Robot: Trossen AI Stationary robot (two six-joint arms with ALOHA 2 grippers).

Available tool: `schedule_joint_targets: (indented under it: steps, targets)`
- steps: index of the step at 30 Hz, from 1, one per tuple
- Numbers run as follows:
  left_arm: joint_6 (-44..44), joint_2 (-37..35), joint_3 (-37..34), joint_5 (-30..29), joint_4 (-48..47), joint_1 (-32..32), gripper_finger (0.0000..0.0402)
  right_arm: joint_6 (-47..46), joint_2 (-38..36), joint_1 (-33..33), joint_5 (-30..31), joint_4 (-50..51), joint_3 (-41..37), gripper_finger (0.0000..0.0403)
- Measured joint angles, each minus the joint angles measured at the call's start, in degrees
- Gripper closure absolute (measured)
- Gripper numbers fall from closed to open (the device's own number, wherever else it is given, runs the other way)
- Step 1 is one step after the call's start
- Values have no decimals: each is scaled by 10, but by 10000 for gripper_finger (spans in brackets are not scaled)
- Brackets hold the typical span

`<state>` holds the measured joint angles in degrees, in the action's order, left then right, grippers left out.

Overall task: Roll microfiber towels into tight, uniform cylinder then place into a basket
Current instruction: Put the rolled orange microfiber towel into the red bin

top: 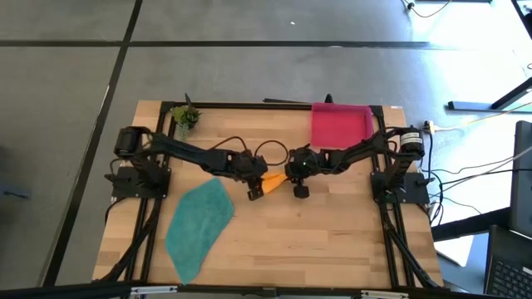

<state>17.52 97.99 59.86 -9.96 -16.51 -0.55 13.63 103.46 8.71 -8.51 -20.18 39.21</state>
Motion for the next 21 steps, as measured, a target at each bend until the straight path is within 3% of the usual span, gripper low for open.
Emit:
schedule_joint_targets:
  steps: [3,11,17,21]
  targets:
    - [0,-36,0,-9,-23,-4,308,0,-9,9,3,31,13,371]
    - [4,-122,1,-101,-59,-43,307,9,-99,63,4,138,58,371]
    - [13,-150,1,-129,-62,-73,307,57,-205,116,88,244,80,370]
    - [19,-153,0,-134,-65,-85,306,74,-262,169,96,314,79,371]
